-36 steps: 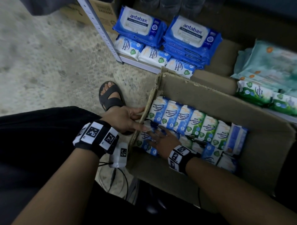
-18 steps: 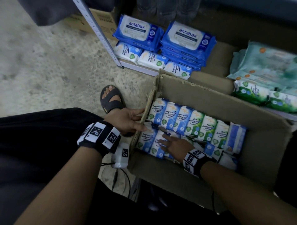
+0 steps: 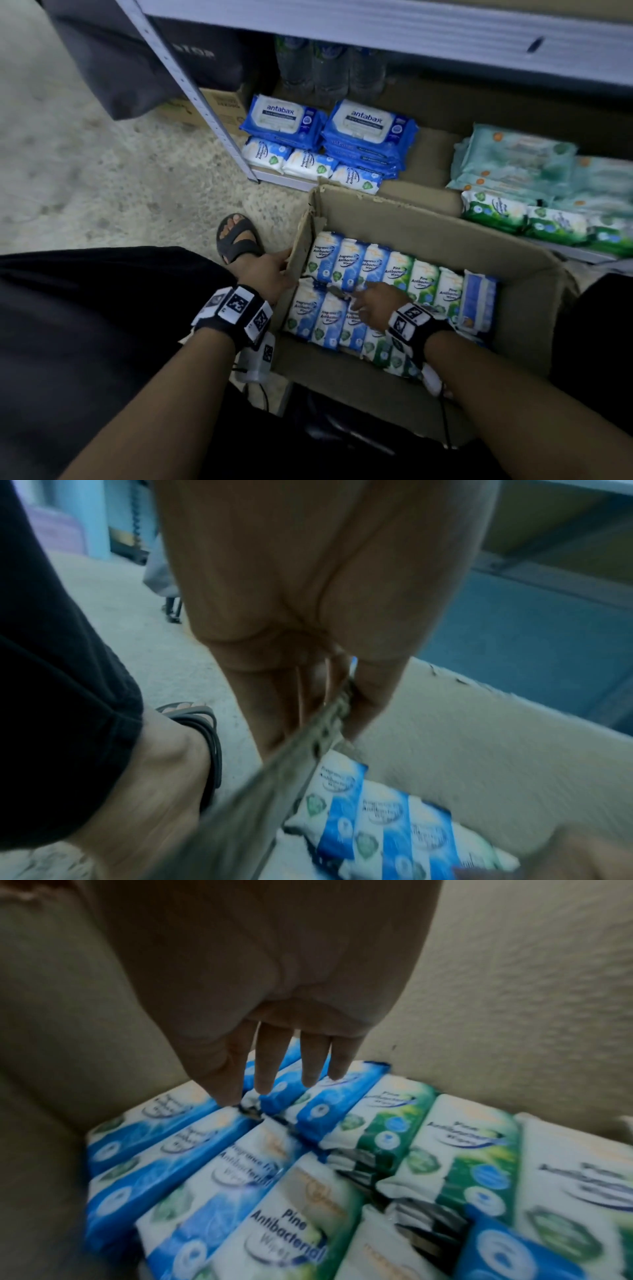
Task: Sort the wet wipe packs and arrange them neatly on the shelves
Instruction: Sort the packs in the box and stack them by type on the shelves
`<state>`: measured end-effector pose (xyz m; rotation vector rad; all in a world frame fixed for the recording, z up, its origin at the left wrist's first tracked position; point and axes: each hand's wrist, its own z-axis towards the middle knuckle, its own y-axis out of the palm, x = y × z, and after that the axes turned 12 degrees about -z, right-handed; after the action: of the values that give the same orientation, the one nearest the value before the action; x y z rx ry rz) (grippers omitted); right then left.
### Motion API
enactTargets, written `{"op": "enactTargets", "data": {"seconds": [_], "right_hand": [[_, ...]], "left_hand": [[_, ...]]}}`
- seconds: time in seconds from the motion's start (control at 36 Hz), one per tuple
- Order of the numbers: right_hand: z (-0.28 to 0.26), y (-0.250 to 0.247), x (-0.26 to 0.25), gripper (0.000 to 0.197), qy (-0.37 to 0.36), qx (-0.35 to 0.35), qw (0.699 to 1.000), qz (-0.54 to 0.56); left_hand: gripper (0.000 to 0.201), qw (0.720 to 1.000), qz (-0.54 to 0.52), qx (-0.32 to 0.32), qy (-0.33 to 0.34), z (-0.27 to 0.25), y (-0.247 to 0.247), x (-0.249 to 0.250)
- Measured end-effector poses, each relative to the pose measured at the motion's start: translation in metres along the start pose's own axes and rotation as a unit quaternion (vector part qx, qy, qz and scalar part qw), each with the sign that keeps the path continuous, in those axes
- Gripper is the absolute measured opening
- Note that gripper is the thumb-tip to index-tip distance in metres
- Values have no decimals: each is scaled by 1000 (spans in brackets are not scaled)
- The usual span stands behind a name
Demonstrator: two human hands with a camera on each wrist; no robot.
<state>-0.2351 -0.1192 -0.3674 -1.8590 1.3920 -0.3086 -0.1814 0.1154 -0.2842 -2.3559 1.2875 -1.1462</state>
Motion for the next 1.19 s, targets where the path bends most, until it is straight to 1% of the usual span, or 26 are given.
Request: {"op": "enactTargets", "data": {"seconds": [0.06,0.14,0.22,0.28,0.31,0.36,0.42,0.44,0.47,0.53,0.56,0.61,0.64,0.69,0.75,0.81,0.89,0.94,1.0,1.08,1.14,1.19], "right_hand": [[-10,-4,10,31,38,-3,998,44],[-29,-4,23,30,89,16,993,81],[-47,4,34,27,140,32,984,101],[-57,8,40,24,179,37,977,109],[-62,10,43,25,197,36,974,107],[-71,14,50,30,227,36,967,109],[-79,17,55,34,250,48,959,125],[-83,19,58,35,263,57,954,135],[-87,20,60,35,275,62,948,144],[-93,24,65,35,291,71,942,153],[-96,26,68,37,294,81,940,154],[-103,30,74,41,307,93,932,169],[-105,31,77,43,316,93,927,181],[-111,32,83,45,332,92,916,205],[-115,35,89,44,340,85,908,228],[-117,38,94,41,347,88,900,249],[-118,46,101,40,359,97,884,282],[-118,50,106,45,370,93,873,304],[-116,55,111,50,371,79,868,320],[-110,61,116,49,372,68,867,326],[-104,64,117,47,384,68,866,313],[-99,66,116,47,392,74,865,303]], "left_hand": [[53,999,13,29,8,-3,7,1],[50,998,1,69,9,-10,11,5],[39,991,10,135,19,-16,14,13],[31,985,-4,172,29,-15,16,17],[28,981,-6,190,34,-15,18,19],[29,974,16,222,37,-16,24,30],[32,969,49,242,34,-19,31,47],[29,968,64,241,39,-21,35,56],[25,966,87,237,61,-21,41,64],[21,963,133,219,83,-18,53,76],[25,963,143,210,83,-17,60,82],[34,971,132,184,78,-12,74,91],[36,977,120,160,75,-9,82,96],[37,987,96,91,89,-2,100,101],[32,993,71,24,94,3,119,105],[27,993,64,-16,93,9,138,105],[25,990,99,-65,74,16,164,101],[27,985,124,-102,60,22,179,98],[29,981,129,-140,33,30,192,97],[47,971,97,-220,-6,42,208,96],[54,970,96,-224,-20,47,219,96],[53,973,83,-212,-26,52,230,94]]}}
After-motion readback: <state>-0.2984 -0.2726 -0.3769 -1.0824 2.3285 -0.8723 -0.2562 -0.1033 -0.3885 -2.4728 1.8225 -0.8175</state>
